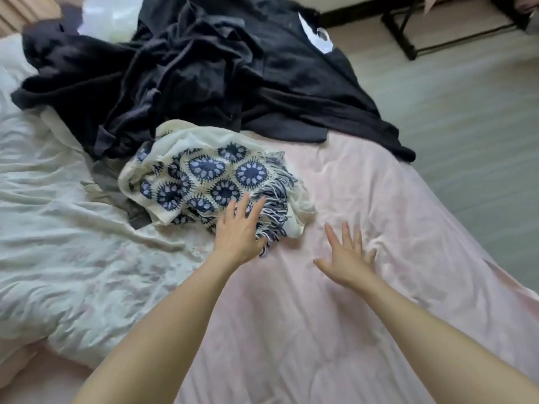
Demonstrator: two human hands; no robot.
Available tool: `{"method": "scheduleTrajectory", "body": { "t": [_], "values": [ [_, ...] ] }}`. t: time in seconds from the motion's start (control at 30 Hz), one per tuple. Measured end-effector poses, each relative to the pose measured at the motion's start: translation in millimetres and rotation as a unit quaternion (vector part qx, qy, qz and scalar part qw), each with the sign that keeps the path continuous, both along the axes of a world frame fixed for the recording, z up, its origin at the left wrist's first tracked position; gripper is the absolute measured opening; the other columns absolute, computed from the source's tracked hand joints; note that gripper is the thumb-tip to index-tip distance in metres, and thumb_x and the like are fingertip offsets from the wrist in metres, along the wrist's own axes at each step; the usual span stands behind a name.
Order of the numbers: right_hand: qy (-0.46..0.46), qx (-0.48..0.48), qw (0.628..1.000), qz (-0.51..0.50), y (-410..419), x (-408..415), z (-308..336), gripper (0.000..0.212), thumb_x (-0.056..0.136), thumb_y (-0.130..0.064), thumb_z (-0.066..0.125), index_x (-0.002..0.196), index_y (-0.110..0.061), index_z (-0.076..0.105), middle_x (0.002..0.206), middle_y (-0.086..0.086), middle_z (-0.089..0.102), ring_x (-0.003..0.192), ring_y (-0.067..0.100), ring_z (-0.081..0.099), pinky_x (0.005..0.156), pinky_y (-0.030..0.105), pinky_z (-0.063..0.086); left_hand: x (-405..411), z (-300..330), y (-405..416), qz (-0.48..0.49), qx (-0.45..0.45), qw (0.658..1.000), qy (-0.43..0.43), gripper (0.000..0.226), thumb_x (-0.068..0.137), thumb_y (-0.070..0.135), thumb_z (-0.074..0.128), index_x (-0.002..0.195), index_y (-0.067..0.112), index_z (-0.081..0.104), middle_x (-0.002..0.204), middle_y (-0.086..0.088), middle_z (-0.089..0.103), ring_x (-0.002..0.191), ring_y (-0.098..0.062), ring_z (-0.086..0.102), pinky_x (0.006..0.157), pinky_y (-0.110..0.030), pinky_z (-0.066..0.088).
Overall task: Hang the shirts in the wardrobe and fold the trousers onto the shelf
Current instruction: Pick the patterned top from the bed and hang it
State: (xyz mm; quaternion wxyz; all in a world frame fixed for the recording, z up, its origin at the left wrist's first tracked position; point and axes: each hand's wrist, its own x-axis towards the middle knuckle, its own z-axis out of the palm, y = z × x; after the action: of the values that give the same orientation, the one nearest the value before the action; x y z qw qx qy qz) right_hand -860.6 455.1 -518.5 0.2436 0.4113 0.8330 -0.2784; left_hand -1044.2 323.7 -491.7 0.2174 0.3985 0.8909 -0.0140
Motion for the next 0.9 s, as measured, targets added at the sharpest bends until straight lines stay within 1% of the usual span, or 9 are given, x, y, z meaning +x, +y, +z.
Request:
{"method": "scheduleTrajectory", "body": {
  "t": [0.17,0.33,0.43,0.5,0.6,0.67,0.7,0.8,0.9],
  "values": [
    [-0.018,-0.017,0.998,0.049,11.7,-0.2,-54.6,0.097,0.077,-0.061,0.055,0.144,-0.041,-0.012,0.151,-0.003,-0.031,0.138,0.026,-0.029,0.104,0.068,-0.003,-19.8,-50.8,43.7,-0.022,-0.061,0.998,-0.013,0.105,0.077,0.050,0.066,0.144,0.041,-0.014,0.154,-0.006,-0.025,0.141,-0.034,-0.018,0.111,-0.058,0.008],
    [-0.022,-0.063,0.997,0.049,24.2,-0.6,-55.0,0.092,0.079,-0.054,0.056,0.144,-0.044,-0.008,0.153,-0.005,-0.026,0.140,0.024,-0.027,0.104,0.068,-0.003,-16.0,-49.2,58.0,0.026,0.029,0.999,0.021,0.056,0.082,0.001,0.046,0.135,0.019,0.041,0.142,-0.010,0.040,0.128,-0.033,0.034,0.092,-0.043,0.039],
    [0.017,-0.103,0.995,0.004,33.7,-4.2,-33.8,0.069,0.089,-0.039,0.051,0.147,-0.037,0.014,0.157,-0.003,-0.010,0.144,0.021,-0.014,0.109,0.060,0.001,-9.8,-29.6,60.0,0.132,0.107,0.981,-0.096,0.055,0.080,-0.002,0.043,0.132,0.015,0.045,0.124,-0.010,0.058,0.108,-0.030,0.053,0.076,-0.032,0.040],
    [0.128,-0.130,0.978,-0.100,37.2,-3.1,-17.9,0.042,0.096,-0.026,0.045,0.137,-0.017,0.042,0.151,0.010,0.027,0.140,0.021,0.020,0.108,0.037,0.019,6.5,-16.0,54.7,0.181,0.140,0.948,-0.220,0.056,0.080,-0.005,0.040,0.132,0.014,0.045,0.126,-0.012,0.056,0.104,-0.025,0.054,0.077,-0.030,0.043],
    [0.267,-0.285,0.839,-0.380,33.2,13.6,19.2,0.027,0.099,-0.030,0.040,0.108,-0.011,0.058,0.105,0.012,0.061,0.097,0.021,0.056,0.074,0.027,0.041,49.7,6.2,33.1,0.173,0.206,0.895,-0.356,0.047,0.075,-0.013,0.041,0.112,0.013,0.055,0.111,-0.014,0.062,0.092,-0.025,0.059,0.074,-0.038,0.049],
    [0.281,-0.430,0.711,-0.480,19.7,32.2,47.8,0.039,0.094,-0.047,0.042,0.112,-0.017,0.058,0.098,0.008,0.065,0.086,0.023,0.061,0.071,0.033,0.048,87.6,25.5,9.4,0.144,0.209,0.889,-0.382,0.044,0.074,-0.011,0.050,0.110,0.013,0.057,0.108,-0.007,0.063,0.096,-0.025,0.057,0.077,-0.037,0.048],
    [0.274,-0.463,0.688,-0.487,13.2,40.4,59.5,0.043,0.091,-0.051,0.043,0.111,-0.016,0.059,0.096,0.009,0.068,0.085,0.027,0.062,0.073,0.038,0.050,105.8,32.2,-1.7,0.116,0.206,0.895,-0.379,0.043,0.073,-0.006,0.053,0.110,0.013,0.058,0.109,0.000,0.062,0.099,-0.020,0.055,0.078,-0.033,0.045],
    [0.226,-0.458,0.750,-0.421,-23.5,68.7,92.8,0.023,0.092,-0.027,0.054,0.100,-0.007,0.062,0.092,0.015,0.068,0.085,0.029,0.063,0.082,0.043,0.050,158.7,63.1,-30.4,0.049,0.203,0.900,-0.382,0.042,0.075,-0.003,0.056,0.115,0.011,0.059,0.110,0.001,0.063,0.103,-0.015,0.057,0.086,-0.028,0.044],
    [0.172,-0.364,0.809,-0.429,-61.8,105.7,117.7,0.013,0.087,0.004,0.050,0.094,0.002,0.060,0.091,0.022,0.063,0.081,0.030,0.060,0.082,0.045,0.048,197.2,98.7,-53.1,0.037,0.252,0.875,-0.411,0.028,0.076,0.004,0.062,0.100,0.018,0.057,0.086,0.011,0.060,0.080,-0.008,0.055,0.069,-0.024,0.042]
  ]
}}
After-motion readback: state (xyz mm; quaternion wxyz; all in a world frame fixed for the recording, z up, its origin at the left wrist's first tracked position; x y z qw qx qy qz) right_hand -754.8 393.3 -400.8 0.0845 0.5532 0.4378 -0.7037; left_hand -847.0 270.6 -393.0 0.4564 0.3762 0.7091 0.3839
